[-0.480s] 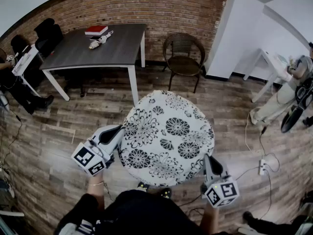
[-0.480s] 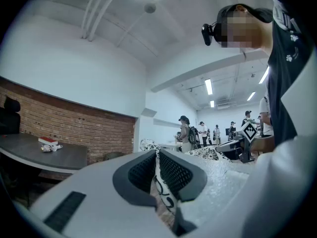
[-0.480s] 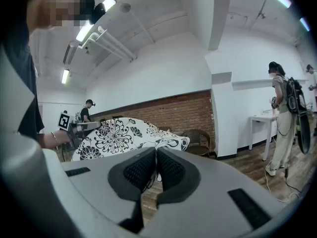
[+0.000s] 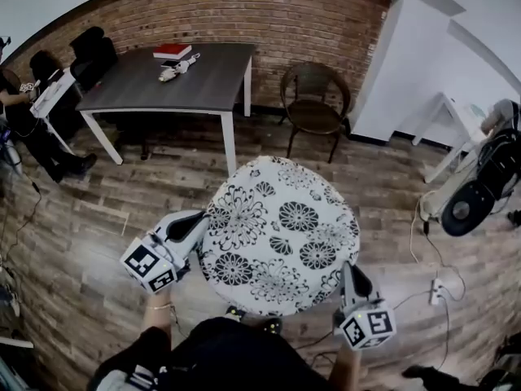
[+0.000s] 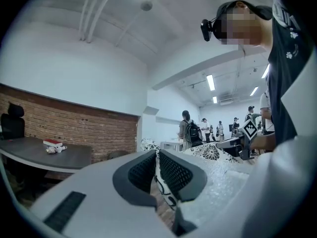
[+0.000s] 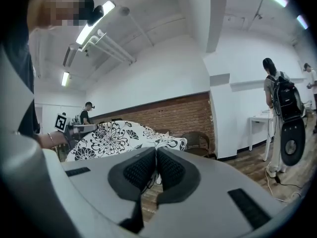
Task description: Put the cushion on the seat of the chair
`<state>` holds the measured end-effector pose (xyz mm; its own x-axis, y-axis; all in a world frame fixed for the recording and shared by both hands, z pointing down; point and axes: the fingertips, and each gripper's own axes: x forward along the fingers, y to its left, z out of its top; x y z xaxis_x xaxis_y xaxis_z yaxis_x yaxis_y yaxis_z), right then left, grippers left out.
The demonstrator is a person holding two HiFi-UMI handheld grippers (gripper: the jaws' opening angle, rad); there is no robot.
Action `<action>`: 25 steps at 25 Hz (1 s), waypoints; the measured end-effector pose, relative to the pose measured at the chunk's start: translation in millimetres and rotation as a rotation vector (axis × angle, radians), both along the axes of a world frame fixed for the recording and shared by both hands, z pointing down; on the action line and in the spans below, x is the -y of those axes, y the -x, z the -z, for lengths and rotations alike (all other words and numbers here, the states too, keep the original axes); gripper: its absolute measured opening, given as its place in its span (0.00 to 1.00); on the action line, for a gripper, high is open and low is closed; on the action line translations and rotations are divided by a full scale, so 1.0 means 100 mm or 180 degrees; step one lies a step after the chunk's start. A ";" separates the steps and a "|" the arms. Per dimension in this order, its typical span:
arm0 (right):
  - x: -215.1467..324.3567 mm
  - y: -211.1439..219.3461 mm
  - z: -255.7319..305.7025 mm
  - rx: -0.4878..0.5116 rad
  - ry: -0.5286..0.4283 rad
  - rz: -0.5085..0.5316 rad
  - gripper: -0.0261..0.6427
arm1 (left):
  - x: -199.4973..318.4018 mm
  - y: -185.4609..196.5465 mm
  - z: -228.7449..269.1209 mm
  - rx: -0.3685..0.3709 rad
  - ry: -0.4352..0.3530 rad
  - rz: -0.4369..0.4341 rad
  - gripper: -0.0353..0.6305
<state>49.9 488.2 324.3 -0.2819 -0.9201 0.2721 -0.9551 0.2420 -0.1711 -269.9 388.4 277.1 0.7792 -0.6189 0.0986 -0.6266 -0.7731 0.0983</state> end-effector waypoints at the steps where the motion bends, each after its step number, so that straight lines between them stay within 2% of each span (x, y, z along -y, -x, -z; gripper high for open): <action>1: 0.01 -0.02 -0.01 -0.0004 -0.0006 -0.0003 0.05 | 0.00 0.00 -0.01 0.0007 0.0004 0.0010 0.08; 15: 0.18 -0.10 -0.06 -0.0006 -0.0102 0.0059 0.05 | 0.02 0.04 -0.07 0.0069 -0.0021 0.0128 0.08; 25: 0.09 -0.13 -0.06 -0.0013 -0.0018 0.0105 0.05 | -0.11 0.11 -0.02 0.0070 0.0039 0.0255 0.08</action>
